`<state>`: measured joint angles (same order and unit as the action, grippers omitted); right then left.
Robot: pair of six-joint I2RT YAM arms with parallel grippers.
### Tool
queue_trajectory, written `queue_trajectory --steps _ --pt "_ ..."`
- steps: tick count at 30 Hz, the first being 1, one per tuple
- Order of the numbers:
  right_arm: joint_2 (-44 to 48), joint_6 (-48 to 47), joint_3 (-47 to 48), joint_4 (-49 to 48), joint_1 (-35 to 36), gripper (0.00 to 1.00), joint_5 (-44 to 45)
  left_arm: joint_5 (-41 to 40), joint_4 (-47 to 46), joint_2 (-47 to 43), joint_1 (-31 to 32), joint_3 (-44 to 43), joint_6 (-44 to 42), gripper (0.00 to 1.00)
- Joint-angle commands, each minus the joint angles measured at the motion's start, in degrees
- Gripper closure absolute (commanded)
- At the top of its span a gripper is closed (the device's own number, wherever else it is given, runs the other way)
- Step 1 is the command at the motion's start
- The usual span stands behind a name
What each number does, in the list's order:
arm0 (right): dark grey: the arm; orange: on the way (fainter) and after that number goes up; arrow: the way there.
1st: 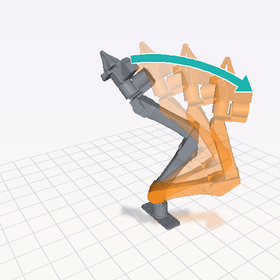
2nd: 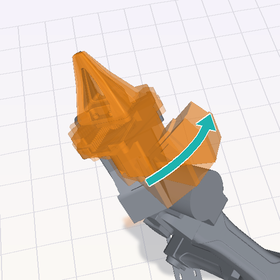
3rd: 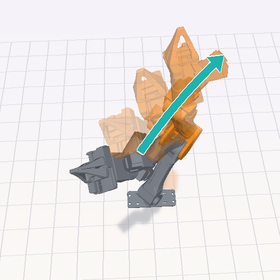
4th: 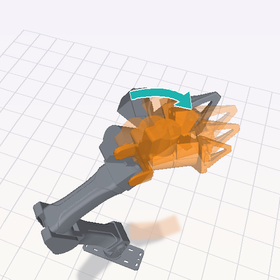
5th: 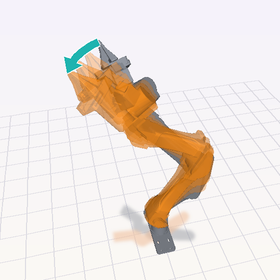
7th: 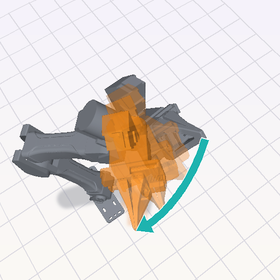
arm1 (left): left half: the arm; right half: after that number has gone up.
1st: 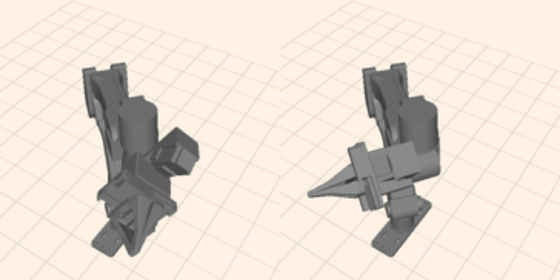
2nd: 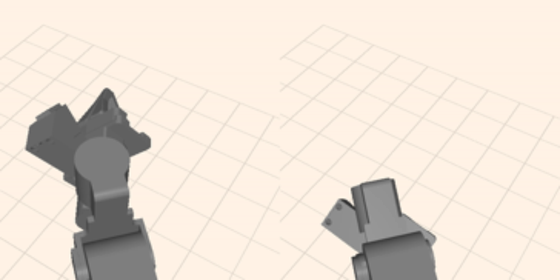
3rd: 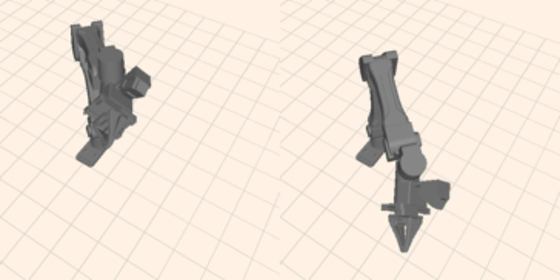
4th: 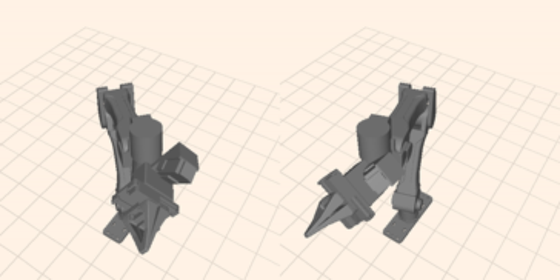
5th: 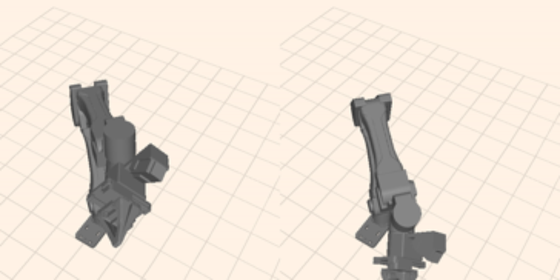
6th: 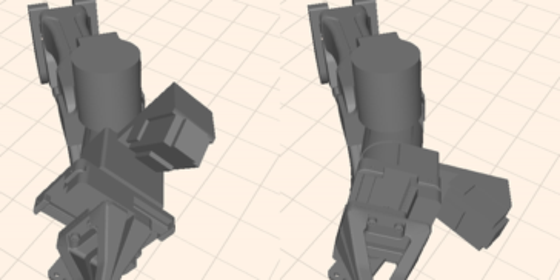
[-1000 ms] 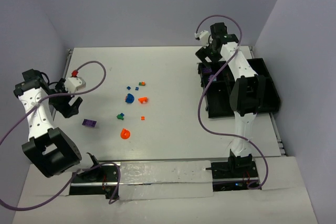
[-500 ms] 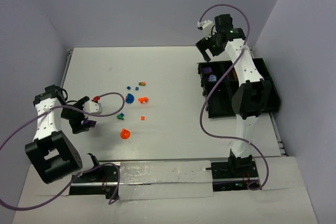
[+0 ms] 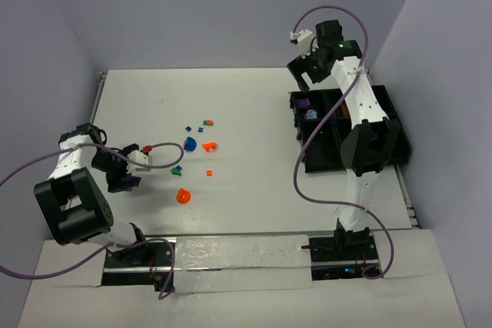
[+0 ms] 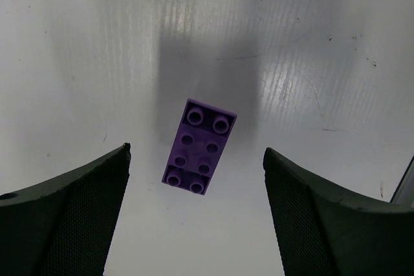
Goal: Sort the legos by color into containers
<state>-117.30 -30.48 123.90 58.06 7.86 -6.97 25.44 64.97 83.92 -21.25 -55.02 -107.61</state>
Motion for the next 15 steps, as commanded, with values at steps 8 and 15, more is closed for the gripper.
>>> queue_trajectory --steps 8,15 --pt "3.55 -0.47 0.28 0.91 0.31 0.00 1.82 -2.95 -3.54 3.54 1.39 1.16 -4.80 0.35" --pt "3.22 -1.15 -1.75 -0.27 -0.56 0.00 2.67 -4.23 -4.06 4.31 1.90 2.07 -5.74 0.47"
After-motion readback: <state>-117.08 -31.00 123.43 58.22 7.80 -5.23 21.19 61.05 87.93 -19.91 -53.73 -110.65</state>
